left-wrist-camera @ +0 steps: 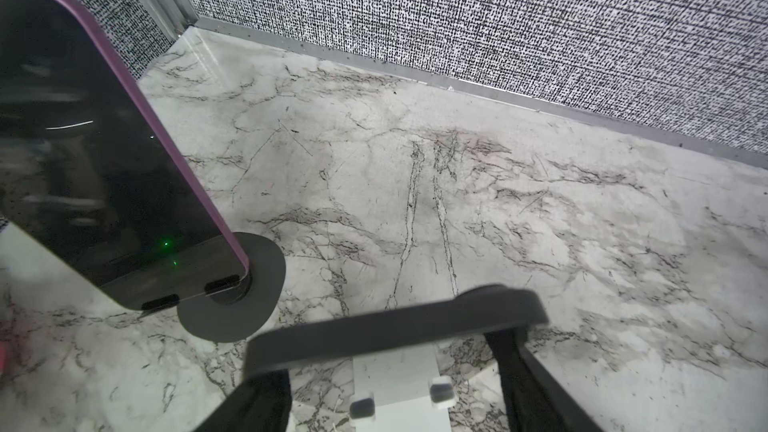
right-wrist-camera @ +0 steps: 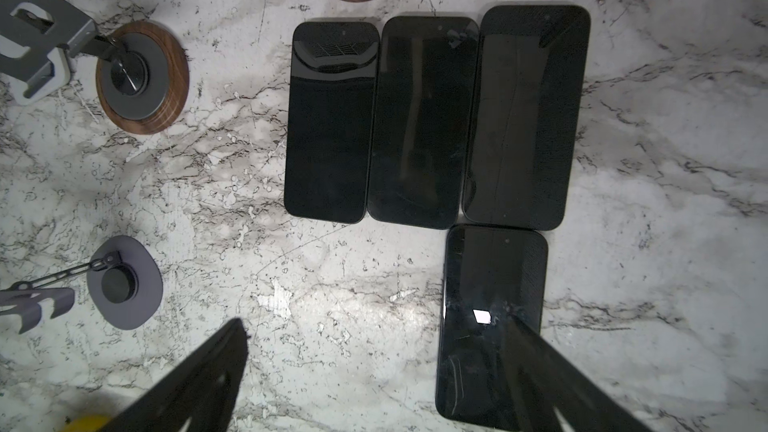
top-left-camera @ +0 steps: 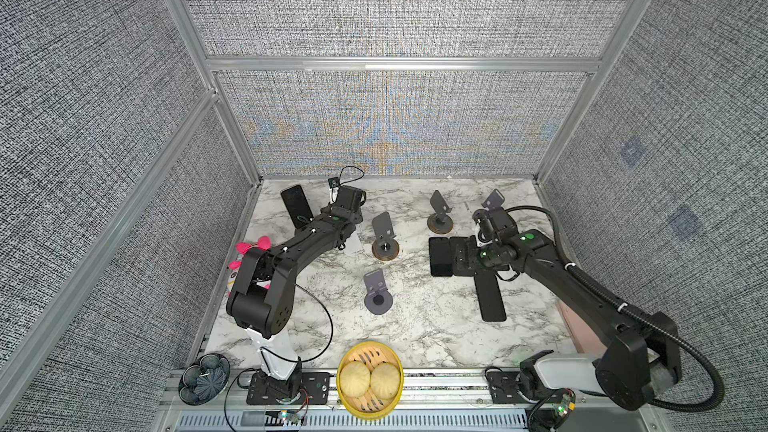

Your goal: Remove the phone from the phone stand

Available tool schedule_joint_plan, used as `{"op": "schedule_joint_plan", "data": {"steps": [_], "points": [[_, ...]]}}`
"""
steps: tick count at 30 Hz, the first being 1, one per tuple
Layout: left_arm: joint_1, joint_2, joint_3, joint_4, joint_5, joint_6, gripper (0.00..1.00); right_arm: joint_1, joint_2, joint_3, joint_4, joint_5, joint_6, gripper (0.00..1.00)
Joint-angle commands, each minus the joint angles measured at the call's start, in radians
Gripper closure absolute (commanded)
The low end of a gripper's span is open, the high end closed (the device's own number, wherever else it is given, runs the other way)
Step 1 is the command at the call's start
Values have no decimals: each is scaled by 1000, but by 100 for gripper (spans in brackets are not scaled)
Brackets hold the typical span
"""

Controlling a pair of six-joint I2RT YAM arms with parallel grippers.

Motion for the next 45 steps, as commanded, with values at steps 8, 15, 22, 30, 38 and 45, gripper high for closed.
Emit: {"op": "schedule_joint_plan", "data": {"steps": [8, 15, 22, 30, 38, 45], "points": [[2, 26, 43, -31, -56, -7, 40, -54, -68, -53, 40, -111, -10, 4], [1, 10, 44, -39, -27, -15, 41, -108, -83, -89, 109, -246, 12, 4], [1, -23, 44, -64, -19, -25, 41, -110, -82, -89, 102, -246, 13, 4], [2, -96, 23, -93, 9, -23, 41, -125, -93, -115, 184, -406, 20, 4], [1, -236, -6, -134, 108, 9, 42, -125, -91, -138, 238, -502, -19, 4], [15, -374, 10, -278, 259, 102, 48, -92, -94, -126, 251, -609, -117, 5]]}}
